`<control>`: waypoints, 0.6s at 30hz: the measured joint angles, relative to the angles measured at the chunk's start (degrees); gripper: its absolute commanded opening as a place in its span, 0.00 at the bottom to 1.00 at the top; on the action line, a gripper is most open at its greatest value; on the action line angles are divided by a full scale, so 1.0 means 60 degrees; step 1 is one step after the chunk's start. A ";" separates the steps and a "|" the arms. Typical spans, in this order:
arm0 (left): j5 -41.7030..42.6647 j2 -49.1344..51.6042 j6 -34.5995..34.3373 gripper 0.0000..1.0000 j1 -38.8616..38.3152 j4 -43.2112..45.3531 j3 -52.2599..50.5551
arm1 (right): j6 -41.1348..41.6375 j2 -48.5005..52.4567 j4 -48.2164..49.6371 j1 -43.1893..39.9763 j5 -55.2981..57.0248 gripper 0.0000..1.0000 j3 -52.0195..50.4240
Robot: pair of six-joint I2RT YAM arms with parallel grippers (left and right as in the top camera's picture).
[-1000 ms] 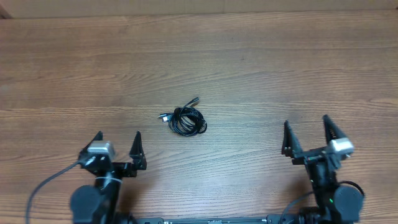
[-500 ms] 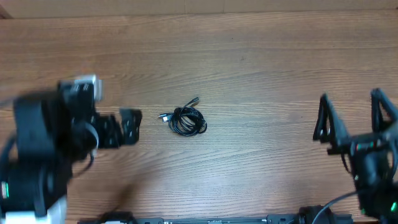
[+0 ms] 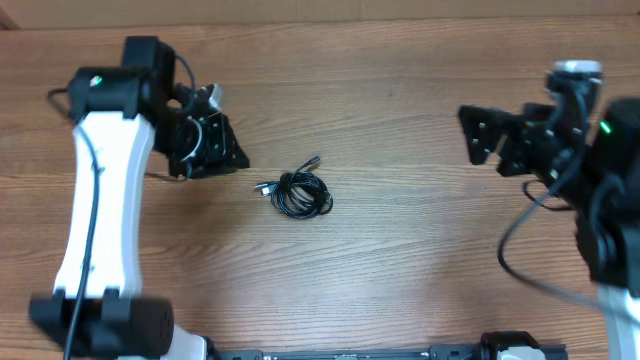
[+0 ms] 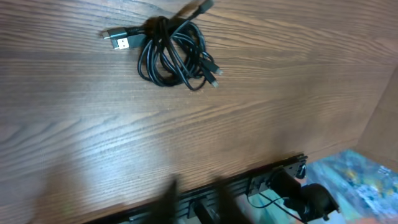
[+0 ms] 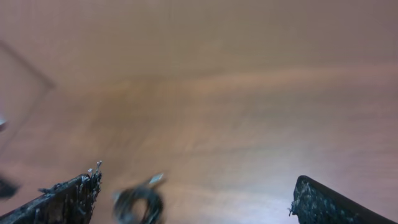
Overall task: Untangle cables
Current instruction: 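Move the left gripper down onto the black cable coil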
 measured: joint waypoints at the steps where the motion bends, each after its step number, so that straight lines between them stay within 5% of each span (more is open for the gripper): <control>1: 0.0029 0.0277 0.0000 0.04 -0.0007 0.0069 0.0000 | 0.0000 0.0259 -0.0113 0.0000 -0.0306 0.99 0.0000; 7: 0.0066 0.1803 -0.0044 0.04 -0.0568 0.0124 0.0000 | 0.0073 0.1967 -0.0739 0.0000 -0.2484 0.82 0.0000; 9: 0.0025 0.2222 -0.0044 0.18 -0.0994 0.0124 0.0000 | 0.0087 0.2557 -0.0969 0.0000 -0.3111 0.75 0.0000; 12: -0.0095 0.2641 -0.0087 0.58 -0.1588 0.0117 0.0000 | 0.0138 0.3370 -0.1260 0.0004 -0.3719 0.66 0.0000; 18: -0.0739 0.3351 -0.0324 0.64 -0.2575 0.0102 0.0000 | 0.0142 0.4838 -0.1672 0.0000 -0.4156 0.62 0.0000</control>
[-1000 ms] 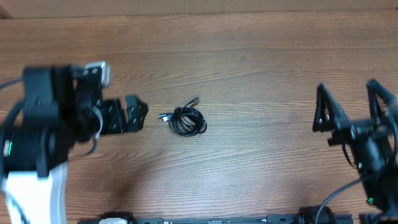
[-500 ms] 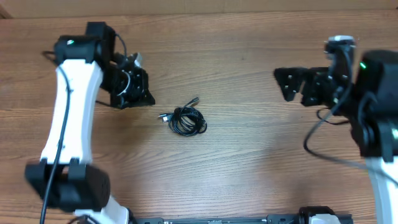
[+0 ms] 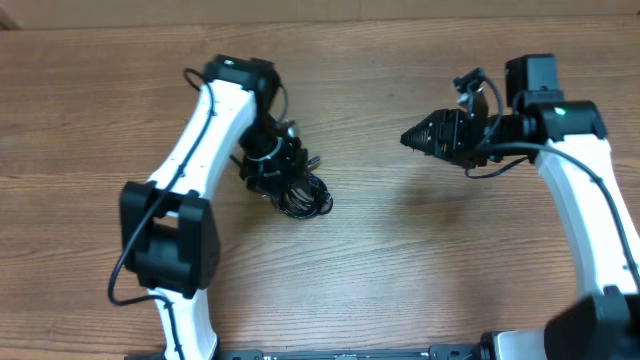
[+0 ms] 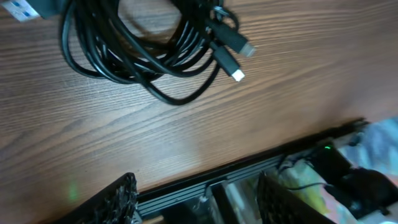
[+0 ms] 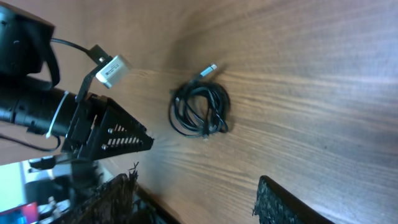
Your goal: Untangle cables
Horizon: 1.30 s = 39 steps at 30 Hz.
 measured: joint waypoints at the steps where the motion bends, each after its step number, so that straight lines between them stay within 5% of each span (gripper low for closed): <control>1: -0.0117 0.0098 -0.0091 0.65 -0.0109 0.0007 0.0000 | -0.0007 0.0215 -0.0051 0.0000 -0.0036 0.62 0.0000; 27: -0.2102 0.1100 -0.2670 0.61 -0.0852 0.0867 0.0000 | 0.0113 0.1399 0.0149 0.1694 0.0488 0.57 0.0000; 39: -0.2324 0.1100 -0.2976 0.56 -0.0863 0.1133 0.0000 | 0.0608 0.1399 0.0368 0.2073 0.1756 0.58 0.0000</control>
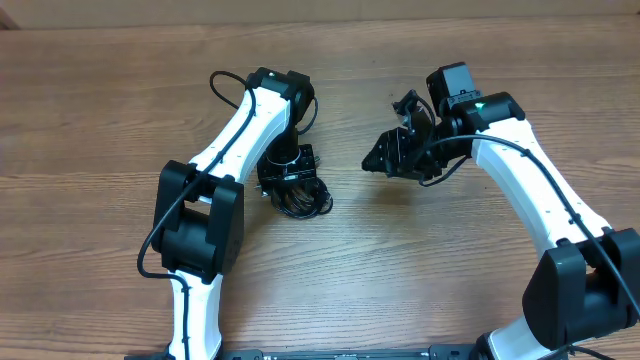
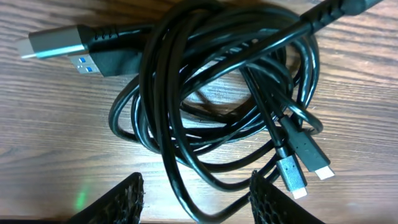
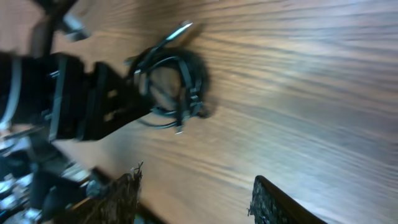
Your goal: Untangle cables
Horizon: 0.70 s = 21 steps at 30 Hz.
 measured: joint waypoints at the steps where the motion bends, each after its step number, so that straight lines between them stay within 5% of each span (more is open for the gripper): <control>1: -0.0004 0.0000 0.0000 0.56 0.0000 -0.0015 0.0000 | 0.0000 0.0000 0.0011 0.0000 0.0146 0.58 0.0000; 13: -0.0280 0.0007 -0.0433 0.50 -0.0233 0.0823 -0.0710 | 0.0058 0.0000 0.0106 0.0000 0.0718 0.52 0.0000; 16: -0.0317 0.0025 -0.0503 0.32 -0.0222 0.0885 -0.0747 | 0.0062 0.0000 0.0211 0.0000 0.0729 0.51 0.0000; 17: -0.0331 0.0025 -0.0510 0.04 -0.0193 0.0892 -0.0747 | 0.0058 0.0000 0.0284 0.0000 0.0729 0.51 0.0000; 21: -0.0382 0.0025 -0.0554 0.04 -0.0102 0.0936 -0.0747 | 0.0062 0.0000 0.0448 0.0000 0.0769 0.46 0.0000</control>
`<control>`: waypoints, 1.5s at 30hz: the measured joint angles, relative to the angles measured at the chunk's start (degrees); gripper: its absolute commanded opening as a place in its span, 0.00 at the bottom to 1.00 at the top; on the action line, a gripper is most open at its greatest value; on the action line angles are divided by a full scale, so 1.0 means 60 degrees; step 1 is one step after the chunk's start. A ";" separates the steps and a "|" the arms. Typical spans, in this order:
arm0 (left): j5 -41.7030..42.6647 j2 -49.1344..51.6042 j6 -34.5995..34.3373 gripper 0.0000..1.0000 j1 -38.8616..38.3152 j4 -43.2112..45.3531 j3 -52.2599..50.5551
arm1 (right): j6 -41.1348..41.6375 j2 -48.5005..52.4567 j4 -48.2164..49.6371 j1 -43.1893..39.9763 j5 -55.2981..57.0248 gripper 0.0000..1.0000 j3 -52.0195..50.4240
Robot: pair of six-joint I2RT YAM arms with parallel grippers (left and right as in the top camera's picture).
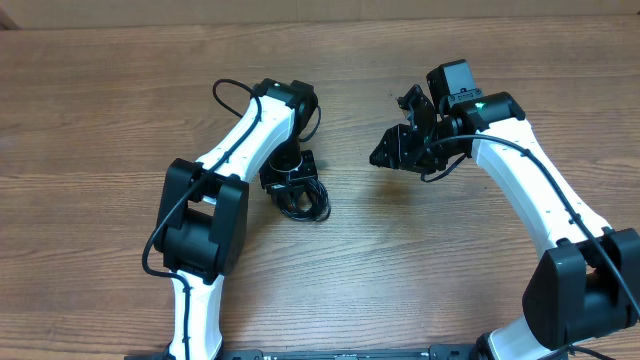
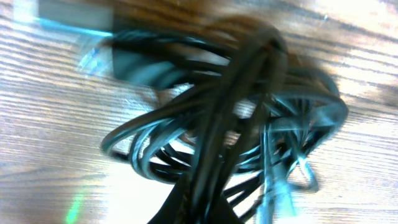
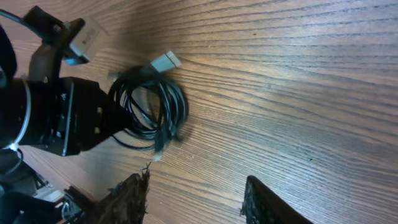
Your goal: Untangle cables
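A tangled coil of black cables [image 1: 306,204] lies on the wooden table [image 1: 120,110], left of centre. My left gripper [image 1: 290,181] is down on the coil's upper left edge. In the left wrist view its fingers [image 2: 180,208] meet around several blurred strands of the coil [image 2: 249,118], so it is shut on them. A silver USB plug [image 3: 165,60] sticks out of the coil [image 3: 152,112]. My right gripper [image 1: 379,157] hovers to the right of the coil, apart from it. Its fingers [image 3: 127,196] stand wide open over bare wood.
Both white arms reach in over the table from its near edge, the left arm [image 1: 225,150] and the right arm [image 1: 540,190]. A cardboard strip [image 1: 320,10] runs along the far edge.
My left gripper's fingers stood open on either side of the coil's lower strands; now they have come together on them. The right gripper has shifted slightly away from the coil and is still open.
Both grippers started far out at the table's sides, with the coil alone in the middle. Then the left gripper was beside the coil and the right one nearer the middle. Later the left stood open right over the coil, and now it grips the strands.
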 measured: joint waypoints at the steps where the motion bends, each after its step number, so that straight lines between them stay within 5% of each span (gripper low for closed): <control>1: 0.0000 0.0000 0.0036 0.04 0.0018 0.0018 0.0000 | 0.0011 0.0000 0.0000 0.0000 0.0015 0.45 0.0000; 11: 0.0874 0.0018 0.2277 0.04 0.0390 0.0149 0.0790 | 0.0004 0.0000 0.0073 0.0000 0.0029 0.40 0.0000; 23: 0.4430 -0.1177 0.6018 0.04 0.0605 0.0525 0.2386 | -0.0004 0.0000 0.0189 0.0000 -0.0160 0.38 0.0000; 29: 0.5031 -0.1617 0.6641 0.04 0.0616 0.0313 0.2492 | 0.0025 0.0000 0.0721 0.0000 -0.0798 0.48 0.0000; 45: 0.5271 -0.1617 0.6830 0.04 0.0688 -0.0175 0.2488 | 0.0368 0.0000 0.1490 -0.0007 -0.2339 0.54 0.0000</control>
